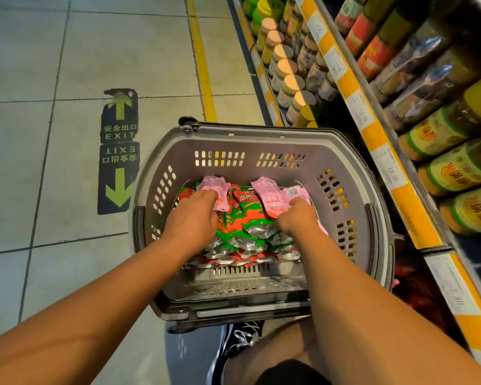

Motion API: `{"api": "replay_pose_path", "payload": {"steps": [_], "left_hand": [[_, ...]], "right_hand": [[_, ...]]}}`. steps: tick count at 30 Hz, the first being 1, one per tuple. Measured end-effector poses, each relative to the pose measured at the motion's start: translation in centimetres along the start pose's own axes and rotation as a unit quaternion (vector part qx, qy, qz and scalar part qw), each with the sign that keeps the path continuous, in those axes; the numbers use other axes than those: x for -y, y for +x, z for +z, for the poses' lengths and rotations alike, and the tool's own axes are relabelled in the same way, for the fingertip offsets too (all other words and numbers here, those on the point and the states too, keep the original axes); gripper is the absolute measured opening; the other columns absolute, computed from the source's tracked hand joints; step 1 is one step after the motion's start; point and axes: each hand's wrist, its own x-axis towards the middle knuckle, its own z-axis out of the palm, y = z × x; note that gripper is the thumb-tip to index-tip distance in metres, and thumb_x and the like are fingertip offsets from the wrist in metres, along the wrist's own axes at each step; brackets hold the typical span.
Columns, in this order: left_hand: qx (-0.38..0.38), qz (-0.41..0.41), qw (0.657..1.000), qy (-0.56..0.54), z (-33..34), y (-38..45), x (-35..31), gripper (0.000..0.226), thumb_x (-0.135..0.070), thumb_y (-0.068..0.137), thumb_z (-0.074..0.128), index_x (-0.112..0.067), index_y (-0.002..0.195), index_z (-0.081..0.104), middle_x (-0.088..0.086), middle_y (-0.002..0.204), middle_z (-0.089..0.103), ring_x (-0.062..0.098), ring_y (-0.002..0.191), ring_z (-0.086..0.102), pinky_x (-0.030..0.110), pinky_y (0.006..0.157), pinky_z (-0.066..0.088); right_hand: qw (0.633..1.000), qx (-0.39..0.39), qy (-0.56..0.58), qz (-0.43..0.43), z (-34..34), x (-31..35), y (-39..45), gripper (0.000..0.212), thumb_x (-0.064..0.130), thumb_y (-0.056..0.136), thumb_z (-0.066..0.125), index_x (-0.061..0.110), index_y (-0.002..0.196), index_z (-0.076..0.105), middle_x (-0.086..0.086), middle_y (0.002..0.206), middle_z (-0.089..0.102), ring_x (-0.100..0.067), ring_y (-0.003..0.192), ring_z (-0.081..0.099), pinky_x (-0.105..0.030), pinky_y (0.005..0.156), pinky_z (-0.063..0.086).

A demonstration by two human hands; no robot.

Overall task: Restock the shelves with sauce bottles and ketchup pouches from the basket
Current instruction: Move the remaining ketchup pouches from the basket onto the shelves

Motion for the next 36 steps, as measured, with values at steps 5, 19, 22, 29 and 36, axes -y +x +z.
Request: {"api": "replay_pose_path", "payload": {"steps": [5, 19, 22, 29, 36], "left_hand": [[-0.034, 0.000, 0.999, -0.012, -0.2, 0.0, 0.1, 0.024, -0.019, 0.096, 0.060, -0.019, 0.119, 0.062, 0.003, 0.112, 0.065, 0.031, 0.098, 0.064, 0.049, 0.078, 0.056], [-0.083, -0.005, 0.996, -0.013, -0.4, -0.2, 0.4, 0.038, -0.019, 0.091, 0.069, -0.033, 0.126, 0.066, -0.002, 0.112, 0.073, 0.031, 0.100, 0.068, 0.043, 0.079, 0.057], [-0.087, -0.003, 0.996, -0.008, -0.5, -0.4, 0.1, 0.038, -0.024, 0.093, 0.069, -0.035, 0.129, 0.067, -0.001, 0.113, 0.075, 0.031, 0.101, 0.069, 0.044, 0.083, 0.058], [-0.054, 0.022, 0.998, 0.032, -0.5, -1.1, -0.2, 0.037, -0.027, 0.094, 0.067, -0.038, 0.130, 0.066, 0.001, 0.112, 0.075, 0.032, 0.100, 0.069, 0.044, 0.082, 0.056], [-0.040, 0.033, 0.998, 0.038, -0.8, -2.0, -0.8, 0.031, -0.028, 0.093, 0.070, -0.037, 0.122, 0.071, 0.006, 0.103, 0.074, 0.033, 0.092, 0.068, 0.044, 0.074, 0.059]], "right_hand": [[0.998, -0.053, -0.014, -0.035, 0.0, 0.4, -0.4, 0.056, 0.002, 0.086, 0.071, 0.011, 0.140, 0.058, -0.018, 0.144, 0.051, -0.036, 0.121, 0.059, -0.038, 0.098, 0.049], [0.987, -0.147, 0.012, -0.060, -1.1, 0.1, -1.9, 0.003, 0.014, 0.089, 0.068, 0.012, 0.086, 0.069, -0.010, 0.081, 0.064, -0.031, 0.071, 0.059, -0.026, 0.055, 0.039], [0.985, -0.161, 0.009, -0.066, -1.3, -0.1, -2.6, 0.011, 0.017, 0.089, 0.067, 0.015, 0.079, 0.064, -0.007, 0.076, 0.060, -0.028, 0.066, 0.054, -0.023, 0.047, 0.028], [0.981, -0.178, 0.031, -0.076, -3.2, -1.3, -5.3, 0.009, 0.018, 0.093, 0.067, 0.014, 0.086, 0.073, -0.010, 0.082, 0.070, -0.031, 0.070, 0.065, -0.032, 0.055, 0.045], [0.974, -0.199, 0.065, -0.092, -5.8, -3.5, -8.6, 0.034, 0.022, 0.094, 0.068, 0.017, 0.063, 0.055, -0.002, 0.063, 0.055, -0.020, 0.055, 0.051, -0.026, 0.046, 0.026]]}}
